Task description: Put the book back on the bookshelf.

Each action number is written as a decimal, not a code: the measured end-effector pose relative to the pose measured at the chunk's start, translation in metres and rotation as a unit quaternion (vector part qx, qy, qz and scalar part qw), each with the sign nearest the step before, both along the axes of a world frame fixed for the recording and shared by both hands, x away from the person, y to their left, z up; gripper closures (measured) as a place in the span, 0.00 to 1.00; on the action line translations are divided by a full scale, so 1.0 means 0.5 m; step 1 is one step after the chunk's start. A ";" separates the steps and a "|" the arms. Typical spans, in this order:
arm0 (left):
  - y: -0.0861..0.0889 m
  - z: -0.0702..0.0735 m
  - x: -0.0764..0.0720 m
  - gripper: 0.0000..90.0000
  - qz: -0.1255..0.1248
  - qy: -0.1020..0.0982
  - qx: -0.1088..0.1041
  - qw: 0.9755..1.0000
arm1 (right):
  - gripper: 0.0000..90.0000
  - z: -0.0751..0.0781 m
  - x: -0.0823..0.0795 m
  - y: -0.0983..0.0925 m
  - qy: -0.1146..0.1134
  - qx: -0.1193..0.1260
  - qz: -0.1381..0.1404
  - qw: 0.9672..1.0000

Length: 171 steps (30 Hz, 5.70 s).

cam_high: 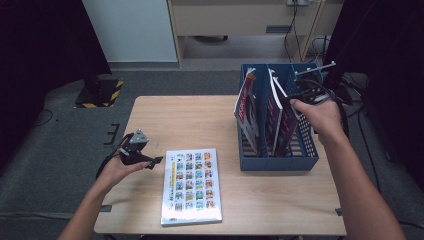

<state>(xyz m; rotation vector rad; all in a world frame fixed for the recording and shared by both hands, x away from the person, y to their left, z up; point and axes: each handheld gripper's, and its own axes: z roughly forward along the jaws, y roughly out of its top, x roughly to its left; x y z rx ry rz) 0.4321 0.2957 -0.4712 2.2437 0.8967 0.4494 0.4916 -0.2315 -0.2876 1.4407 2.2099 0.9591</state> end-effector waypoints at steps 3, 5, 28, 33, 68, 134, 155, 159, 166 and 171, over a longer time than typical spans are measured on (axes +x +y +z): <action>0.001 -0.004 0.000 0.05 0.001 0.002 0.000 1.000 | 0.82 0.000 0.004 0.004 0.001 -0.003 0.000 1.000; 0.001 -0.006 -0.001 0.05 0.000 0.003 0.000 1.000 | 0.84 0.000 0.005 0.007 0.001 -0.004 -0.002 1.000; 0.013 -0.007 -0.001 0.05 0.006 0.002 -0.005 1.000 | 0.94 0.000 0.015 0.004 -0.029 -0.026 -0.065 0.997; 0.018 -0.012 -0.002 0.05 0.007 0.004 -0.007 1.000 | 0.94 0.002 0.028 0.003 -0.034 -0.020 -0.079 0.996; 0.009 -0.016 -0.005 0.05 0.003 0.004 -0.006 1.000 | 0.84 0.002 0.043 0.038 -0.031 -0.001 -0.070 0.997; -0.006 -0.013 -0.008 0.05 -0.003 0.000 -0.003 1.000 | 0.65 0.043 0.022 0.012 -0.082 0.005 -0.074 0.994; -0.016 -0.021 -0.012 0.05 -0.006 0.003 -0.001 1.000 | 0.48 0.048 -0.003 -0.005 -0.111 0.021 -0.062 0.992; -0.018 -0.021 -0.014 0.05 -0.004 0.003 -0.001 1.000 | 0.40 0.052 -0.014 -0.007 -0.122 0.024 -0.056 0.991; -0.022 -0.021 -0.020 0.04 -0.003 -0.003 0.006 1.000 | 0.27 0.053 -0.051 -0.004 -0.144 0.033 -0.039 0.988; -0.026 -0.018 -0.029 0.04 -0.003 -0.011 0.010 1.000 | 0.23 0.051 -0.082 0.000 -0.154 0.027 -0.025 0.987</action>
